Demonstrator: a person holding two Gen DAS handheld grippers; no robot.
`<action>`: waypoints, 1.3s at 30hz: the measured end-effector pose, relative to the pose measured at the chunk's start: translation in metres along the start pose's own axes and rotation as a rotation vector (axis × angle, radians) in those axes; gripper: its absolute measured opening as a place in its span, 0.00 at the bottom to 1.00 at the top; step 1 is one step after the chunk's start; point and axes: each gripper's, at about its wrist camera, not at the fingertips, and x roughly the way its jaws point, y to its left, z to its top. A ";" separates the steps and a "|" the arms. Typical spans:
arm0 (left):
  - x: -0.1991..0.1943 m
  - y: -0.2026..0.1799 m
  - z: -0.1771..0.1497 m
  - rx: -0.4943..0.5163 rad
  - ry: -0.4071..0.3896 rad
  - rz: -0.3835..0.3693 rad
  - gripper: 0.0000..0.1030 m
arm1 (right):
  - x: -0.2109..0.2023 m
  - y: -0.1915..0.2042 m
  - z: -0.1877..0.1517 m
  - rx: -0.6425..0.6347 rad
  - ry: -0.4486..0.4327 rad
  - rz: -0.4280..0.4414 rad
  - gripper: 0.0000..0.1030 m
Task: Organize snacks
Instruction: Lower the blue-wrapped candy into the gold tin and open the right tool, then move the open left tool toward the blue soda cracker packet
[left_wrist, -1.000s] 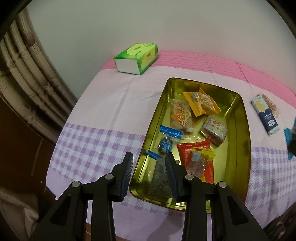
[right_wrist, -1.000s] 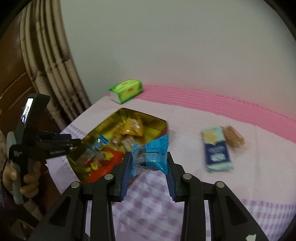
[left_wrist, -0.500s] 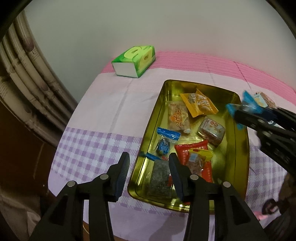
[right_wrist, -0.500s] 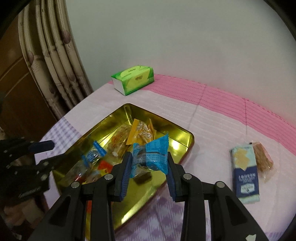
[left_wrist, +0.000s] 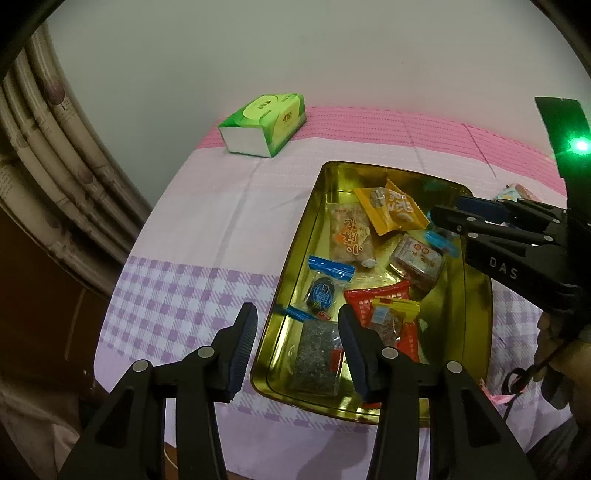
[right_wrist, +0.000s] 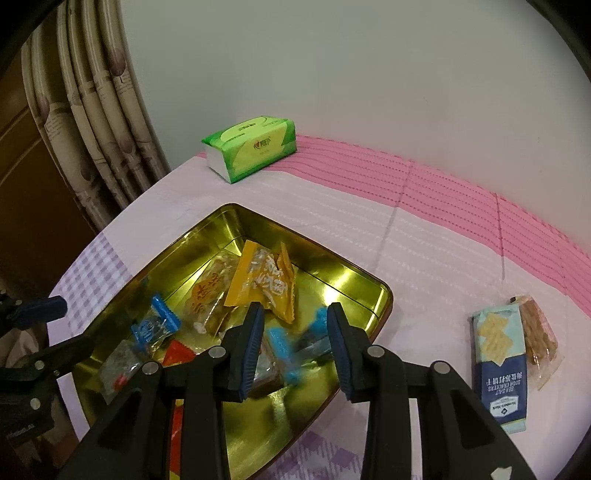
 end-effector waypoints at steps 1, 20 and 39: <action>0.000 0.000 0.000 0.000 0.002 -0.002 0.46 | 0.001 0.000 0.000 -0.001 0.003 0.001 0.33; 0.002 -0.002 -0.001 0.006 0.002 0.005 0.50 | -0.031 0.007 -0.010 0.021 -0.074 0.049 0.44; -0.002 -0.011 -0.004 0.039 -0.005 0.030 0.52 | -0.114 -0.093 -0.115 0.225 -0.107 -0.143 0.73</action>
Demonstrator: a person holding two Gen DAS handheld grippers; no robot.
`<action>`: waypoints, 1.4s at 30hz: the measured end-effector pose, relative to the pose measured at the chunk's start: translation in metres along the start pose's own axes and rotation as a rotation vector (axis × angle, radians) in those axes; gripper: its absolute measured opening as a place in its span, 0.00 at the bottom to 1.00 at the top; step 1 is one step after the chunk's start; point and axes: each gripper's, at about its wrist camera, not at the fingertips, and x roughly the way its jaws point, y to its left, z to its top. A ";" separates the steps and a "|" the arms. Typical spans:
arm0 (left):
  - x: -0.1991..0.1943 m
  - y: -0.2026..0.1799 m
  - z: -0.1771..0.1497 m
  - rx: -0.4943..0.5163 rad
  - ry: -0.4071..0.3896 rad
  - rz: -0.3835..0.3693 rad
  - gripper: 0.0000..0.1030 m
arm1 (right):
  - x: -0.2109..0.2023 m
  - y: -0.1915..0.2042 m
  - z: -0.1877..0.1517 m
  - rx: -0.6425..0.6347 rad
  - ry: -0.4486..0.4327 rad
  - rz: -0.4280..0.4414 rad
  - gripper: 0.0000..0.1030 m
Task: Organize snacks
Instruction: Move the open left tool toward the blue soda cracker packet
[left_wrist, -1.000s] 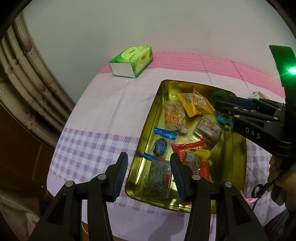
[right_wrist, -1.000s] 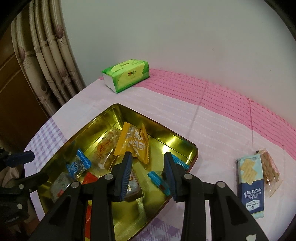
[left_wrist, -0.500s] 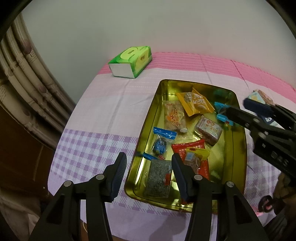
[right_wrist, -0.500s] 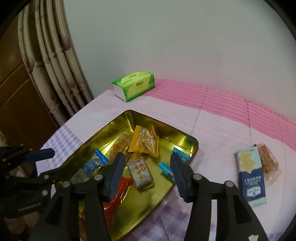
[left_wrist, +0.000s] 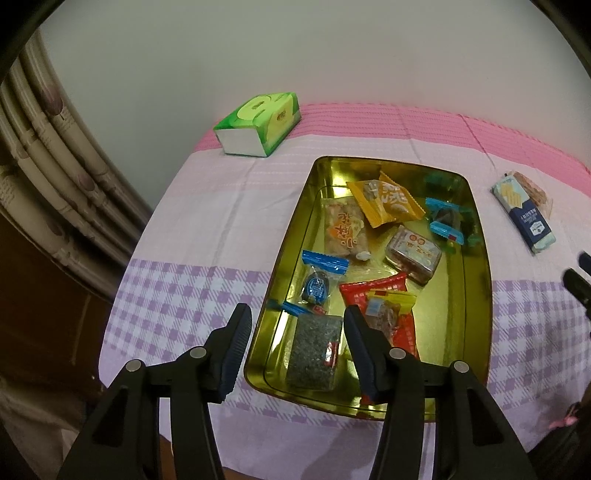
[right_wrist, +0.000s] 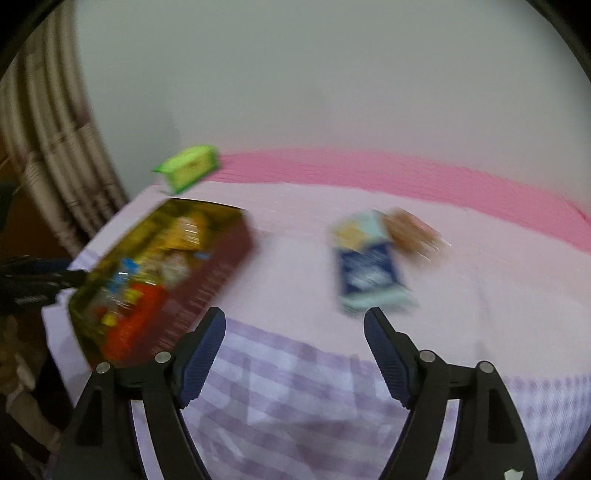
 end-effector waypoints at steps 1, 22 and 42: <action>0.000 -0.001 0.000 0.002 -0.001 0.000 0.53 | -0.001 -0.012 -0.005 0.018 0.003 -0.023 0.74; -0.023 -0.054 -0.007 0.180 -0.078 0.055 0.69 | -0.025 -0.167 -0.049 0.253 0.025 -0.243 0.87; -0.034 -0.191 0.062 0.311 0.059 -0.293 0.73 | -0.026 -0.190 -0.053 0.316 -0.009 -0.132 0.91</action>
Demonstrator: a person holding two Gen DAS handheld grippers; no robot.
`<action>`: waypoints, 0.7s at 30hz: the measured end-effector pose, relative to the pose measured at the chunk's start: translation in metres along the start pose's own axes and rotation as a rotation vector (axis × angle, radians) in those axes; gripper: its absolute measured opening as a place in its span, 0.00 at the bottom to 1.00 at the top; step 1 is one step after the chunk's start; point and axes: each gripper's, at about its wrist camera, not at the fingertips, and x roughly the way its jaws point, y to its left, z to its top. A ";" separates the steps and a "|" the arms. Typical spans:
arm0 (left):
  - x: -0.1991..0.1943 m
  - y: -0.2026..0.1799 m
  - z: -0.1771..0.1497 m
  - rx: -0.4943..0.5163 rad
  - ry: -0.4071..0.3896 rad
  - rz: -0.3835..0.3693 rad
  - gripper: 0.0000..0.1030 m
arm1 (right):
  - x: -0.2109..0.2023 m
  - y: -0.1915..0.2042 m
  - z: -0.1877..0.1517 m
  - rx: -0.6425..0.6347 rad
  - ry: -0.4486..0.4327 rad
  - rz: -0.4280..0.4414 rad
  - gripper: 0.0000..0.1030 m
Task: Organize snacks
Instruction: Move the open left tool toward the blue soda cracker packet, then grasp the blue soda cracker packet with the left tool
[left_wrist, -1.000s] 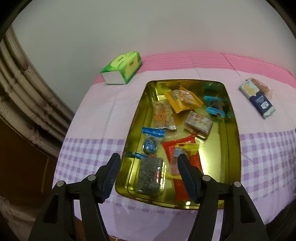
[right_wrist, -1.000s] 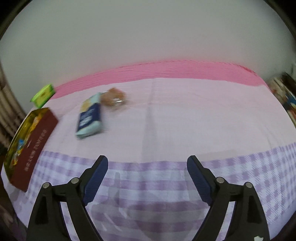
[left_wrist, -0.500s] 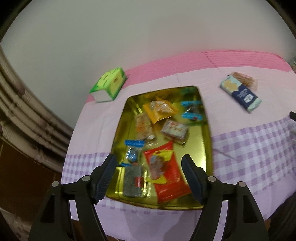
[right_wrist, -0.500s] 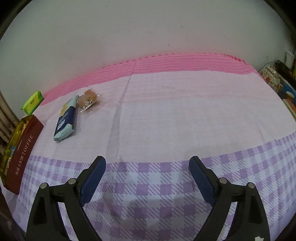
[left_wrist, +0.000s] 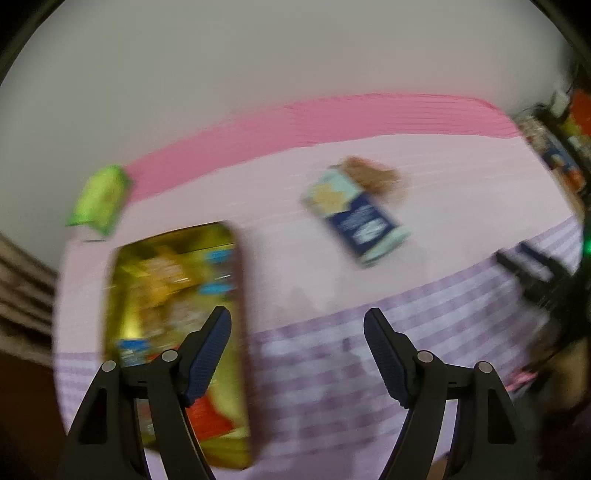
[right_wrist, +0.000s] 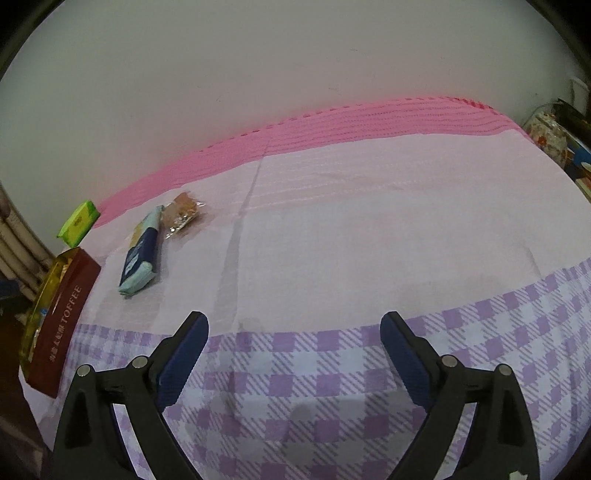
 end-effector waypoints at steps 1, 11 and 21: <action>0.010 -0.005 0.013 -0.018 0.028 -0.039 0.73 | 0.000 0.001 0.000 -0.007 -0.002 0.006 0.91; 0.094 -0.020 0.091 -0.208 0.186 -0.265 0.73 | -0.004 0.005 -0.002 -0.027 -0.016 0.075 0.91; 0.145 -0.017 0.108 -0.293 0.256 -0.215 0.73 | -0.007 -0.001 -0.002 -0.005 -0.024 0.133 0.92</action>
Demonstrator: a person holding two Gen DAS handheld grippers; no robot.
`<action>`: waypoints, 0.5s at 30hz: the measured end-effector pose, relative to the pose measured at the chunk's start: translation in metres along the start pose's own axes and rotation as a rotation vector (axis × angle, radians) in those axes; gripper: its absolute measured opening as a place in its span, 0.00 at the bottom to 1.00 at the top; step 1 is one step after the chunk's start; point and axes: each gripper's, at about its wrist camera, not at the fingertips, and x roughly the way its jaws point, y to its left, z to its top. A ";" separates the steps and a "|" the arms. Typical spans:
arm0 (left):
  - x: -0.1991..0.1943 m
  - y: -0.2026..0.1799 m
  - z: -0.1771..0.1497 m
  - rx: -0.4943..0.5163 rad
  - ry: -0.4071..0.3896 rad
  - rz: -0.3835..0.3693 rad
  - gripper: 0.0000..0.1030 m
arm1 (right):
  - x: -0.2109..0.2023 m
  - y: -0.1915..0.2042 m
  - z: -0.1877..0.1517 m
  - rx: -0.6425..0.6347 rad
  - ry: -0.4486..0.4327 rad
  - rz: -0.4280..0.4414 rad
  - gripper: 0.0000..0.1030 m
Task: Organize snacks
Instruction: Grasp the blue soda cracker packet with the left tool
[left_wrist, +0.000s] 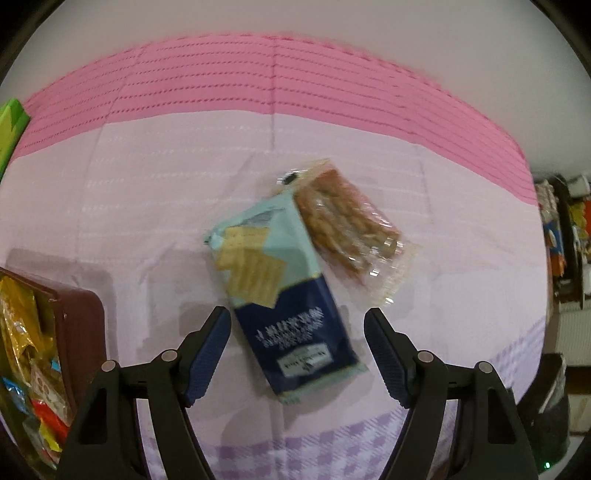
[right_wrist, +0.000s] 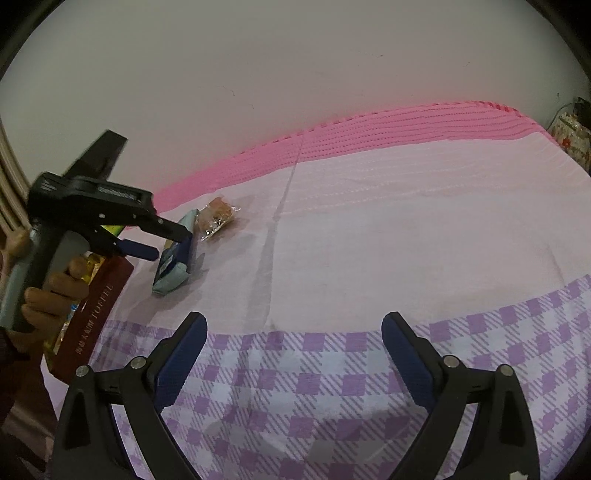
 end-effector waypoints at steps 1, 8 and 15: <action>0.003 0.002 0.001 -0.012 0.002 0.008 0.73 | 0.000 0.000 0.000 0.002 0.000 0.001 0.93; 0.008 0.001 0.002 0.002 -0.029 0.040 0.71 | 0.001 -0.001 0.000 0.006 0.007 0.000 0.94; 0.009 -0.015 -0.010 0.064 -0.089 0.123 0.51 | 0.006 0.000 0.002 0.007 0.016 -0.009 0.94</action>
